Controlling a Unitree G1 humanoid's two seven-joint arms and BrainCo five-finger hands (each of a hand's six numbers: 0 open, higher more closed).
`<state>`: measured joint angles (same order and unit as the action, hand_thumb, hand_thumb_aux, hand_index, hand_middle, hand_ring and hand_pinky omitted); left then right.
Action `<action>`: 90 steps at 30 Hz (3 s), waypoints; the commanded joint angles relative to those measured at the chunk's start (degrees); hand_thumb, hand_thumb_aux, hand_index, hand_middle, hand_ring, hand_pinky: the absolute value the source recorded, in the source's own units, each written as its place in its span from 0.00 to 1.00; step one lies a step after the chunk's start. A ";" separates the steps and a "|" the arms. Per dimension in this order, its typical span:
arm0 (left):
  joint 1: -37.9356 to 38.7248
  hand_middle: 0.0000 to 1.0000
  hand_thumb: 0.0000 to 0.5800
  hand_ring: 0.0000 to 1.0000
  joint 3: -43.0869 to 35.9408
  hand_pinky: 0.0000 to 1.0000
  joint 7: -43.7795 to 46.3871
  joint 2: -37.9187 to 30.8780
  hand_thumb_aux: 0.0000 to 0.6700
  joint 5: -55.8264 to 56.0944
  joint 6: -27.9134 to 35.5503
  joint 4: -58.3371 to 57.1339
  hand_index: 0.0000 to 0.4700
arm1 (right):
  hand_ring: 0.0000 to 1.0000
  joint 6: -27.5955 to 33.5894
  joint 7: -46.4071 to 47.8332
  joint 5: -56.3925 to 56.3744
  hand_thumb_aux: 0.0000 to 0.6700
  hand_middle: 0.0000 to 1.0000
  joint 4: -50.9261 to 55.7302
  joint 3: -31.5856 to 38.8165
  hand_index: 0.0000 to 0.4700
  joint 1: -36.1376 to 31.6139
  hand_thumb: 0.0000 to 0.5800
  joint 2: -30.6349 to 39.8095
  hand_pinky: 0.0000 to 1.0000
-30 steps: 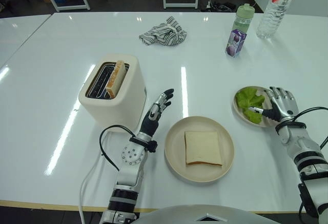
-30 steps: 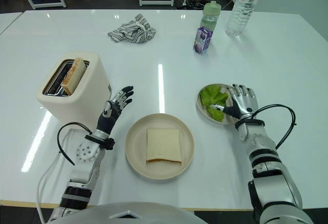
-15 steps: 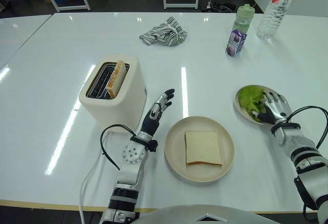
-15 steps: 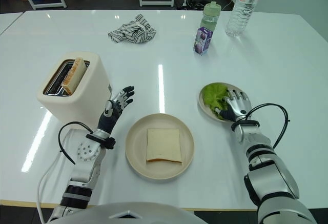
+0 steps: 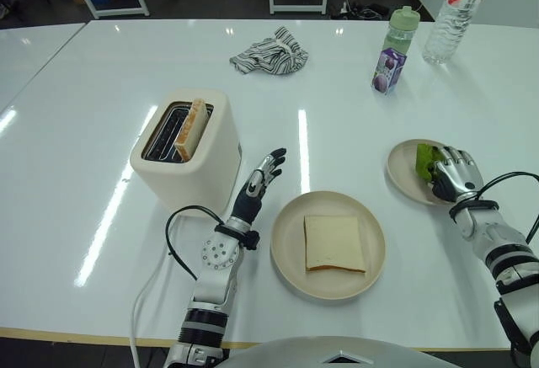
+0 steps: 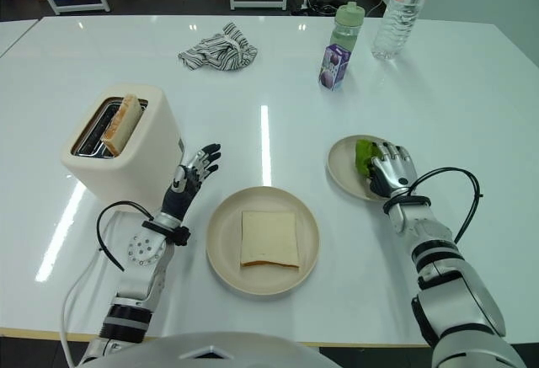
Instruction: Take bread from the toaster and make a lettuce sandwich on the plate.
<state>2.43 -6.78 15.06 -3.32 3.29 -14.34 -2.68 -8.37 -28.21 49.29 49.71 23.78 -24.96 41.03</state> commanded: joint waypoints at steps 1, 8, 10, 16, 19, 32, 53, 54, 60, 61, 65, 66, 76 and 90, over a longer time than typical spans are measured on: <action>-0.08 0.00 0.00 0.00 -0.14 0.00 -0.37 0.01 0.00 -0.56 0.35 -1.08 0.00 | 0.00 2.66 2.58 -0.71 1.00 0.00 -15.10 -3.47 1.00 5.42 1.00 3.80 0.00; -0.56 0.00 0.00 0.00 -0.26 0.00 -0.87 0.31 0.00 -0.74 0.00 -2.37 0.00 | 0.00 7.53 10.81 1.05 1.00 0.00 -49.95 -9.72 1.00 18.73 1.00 5.62 0.00; -0.76 0.00 0.00 0.00 -0.34 0.00 -1.01 0.48 0.00 -0.83 -0.14 -2.88 0.00 | 0.00 7.57 13.09 1.44 1.00 0.00 -57.04 -10.25 1.00 21.88 1.00 4.93 0.00; -1.60 0.00 0.00 0.00 -0.54 0.00 -1.36 1.02 0.00 -1.17 -0.60 -4.60 0.00 | 0.00 5.05 18.99 5.04 1.00 0.00 -69.23 -6.23 1.00 29.43 1.00 1.25 0.00; -1.91 0.00 0.00 0.00 -0.55 0.00 -1.40 1.01 0.00 -1.25 -0.71 -5.14 0.00 | 0.00 3.32 21.24 8.03 1.00 0.00 -70.43 -3.84 1.00 32.72 1.00 0.59 0.00; -2.08 0.00 0.00 0.00 -0.63 0.00 -1.30 0.72 0.00 -1.51 -0.48 -5.60 0.00 | 0.00 -1.60 25.86 13.85 1.00 0.00 -72.23 -2.37 1.00 40.22 1.00 -0.15 0.00; -1.77 0.00 0.00 0.00 -1.22 0.00 -1.37 0.46 0.00 -1.79 0.43 -5.54 0.00 | 0.00 -2.72 27.37 18.10 0.56 0.00 -71.10 -4.83 0.56 39.02 0.81 -1.46 0.00; -1.77 0.00 0.00 0.00 -1.23 0.00 -1.37 0.44 0.00 -1.78 0.44 -5.58 0.00 | 0.00 -2.84 27.45 18.16 0.54 0.00 -71.18 -4.77 0.54 38.99 0.79 -1.59 0.00; -1.87 0.00 0.00 0.00 -1.21 0.00 -1.34 0.38 0.00 -1.73 0.40 -5.85 0.00 | 0.00 -3.67 28.08 18.22 0.53 0.00 -71.98 -5.12 0.53 39.47 0.77 -1.81 0.00; -1.87 0.00 0.00 0.00 -1.20 0.00 -1.30 0.36 0.00 -1.71 0.36 -5.95 0.00 | 0.00 -3.80 28.22 18.08 0.53 0.00 -72.25 -5.37 0.53 39.75 0.77 -1.70 0.00; -1.78 0.00 0.00 0.00 -1.10 0.00 -1.38 0.24 0.00 -1.69 0.35 -5.93 0.00 | 0.00 -4.22 29.08 11.94 0.52 0.00 -75.65 -10.19 0.52 40.36 0.77 -1.33 0.00; -1.75 0.00 0.00 0.00 -1.10 0.00 -1.42 0.24 0.00 -1.69 0.34 -5.89 0.00 | 0.00 -4.14 28.87 10.96 0.51 0.00 -75.86 -11.87 0.51 40.00 0.76 -1.11 0.00; -1.91 0.00 0.00 0.00 -1.12 0.00 -1.42 0.16 0.00 -1.68 0.47 -6.11 0.00 | 0.00 -6.97 29.13 10.91 0.52 0.00 -76.97 -13.63 0.52 44.06 0.77 -1.55 0.00; -1.62 0.00 0.00 0.00 -1.32 0.00 -1.69 0.30 0.00 -1.70 1.01 -5.79 0.00 | 0.00 -8.37 25.37 19.66 0.56 0.00 -69.97 -6.45 0.56 41.04 0.80 -5.27 0.00</action>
<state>0.75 -8.00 13.41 -3.06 2.10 -14.10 -8.35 -16.83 -1.88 66.97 -21.64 16.76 17.80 35.92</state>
